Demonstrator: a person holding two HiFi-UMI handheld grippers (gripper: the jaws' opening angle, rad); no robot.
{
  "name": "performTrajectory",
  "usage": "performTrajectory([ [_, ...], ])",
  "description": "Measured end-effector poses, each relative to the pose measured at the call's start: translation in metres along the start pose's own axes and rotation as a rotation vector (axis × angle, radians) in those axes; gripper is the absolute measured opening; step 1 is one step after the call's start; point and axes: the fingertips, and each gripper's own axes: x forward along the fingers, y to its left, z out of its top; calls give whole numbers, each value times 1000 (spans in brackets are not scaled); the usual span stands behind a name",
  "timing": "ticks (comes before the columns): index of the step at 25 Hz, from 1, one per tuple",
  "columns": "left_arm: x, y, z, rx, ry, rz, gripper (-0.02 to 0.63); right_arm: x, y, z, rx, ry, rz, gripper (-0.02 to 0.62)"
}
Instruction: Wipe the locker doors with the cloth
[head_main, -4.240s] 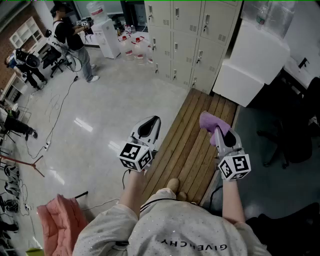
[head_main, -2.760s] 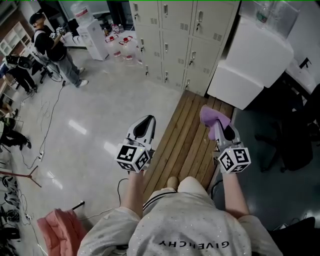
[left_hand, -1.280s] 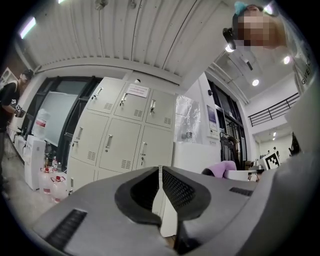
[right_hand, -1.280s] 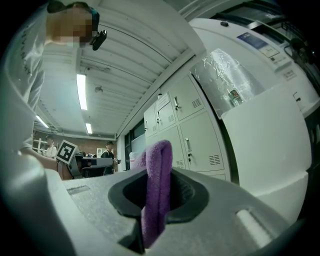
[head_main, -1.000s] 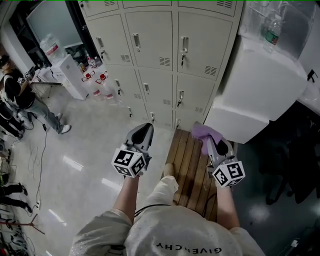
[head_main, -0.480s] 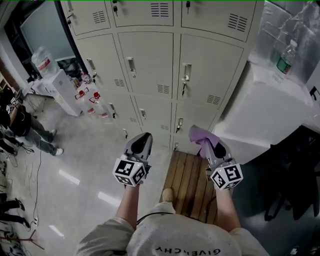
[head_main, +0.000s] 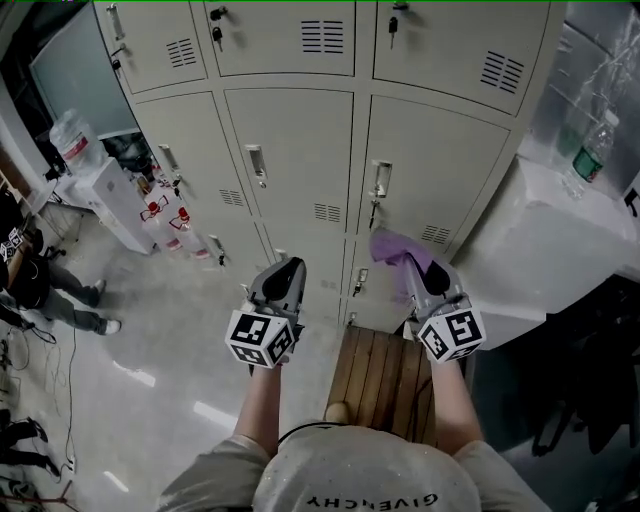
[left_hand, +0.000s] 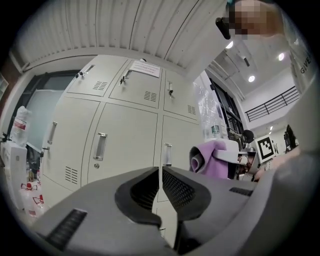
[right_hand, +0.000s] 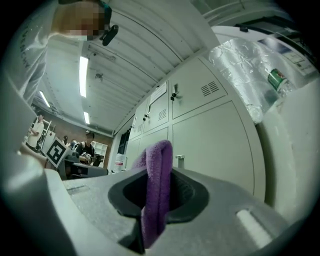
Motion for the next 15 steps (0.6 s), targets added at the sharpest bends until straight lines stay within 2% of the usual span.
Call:
performTrajectory([
  [9,39,10,11,-15,-24,-36,18,54,-26,40,-69,-92,-43,57],
  [15,60,18,28,0,-39,-31,18,94,-42,73,-136,-138,-52,57],
])
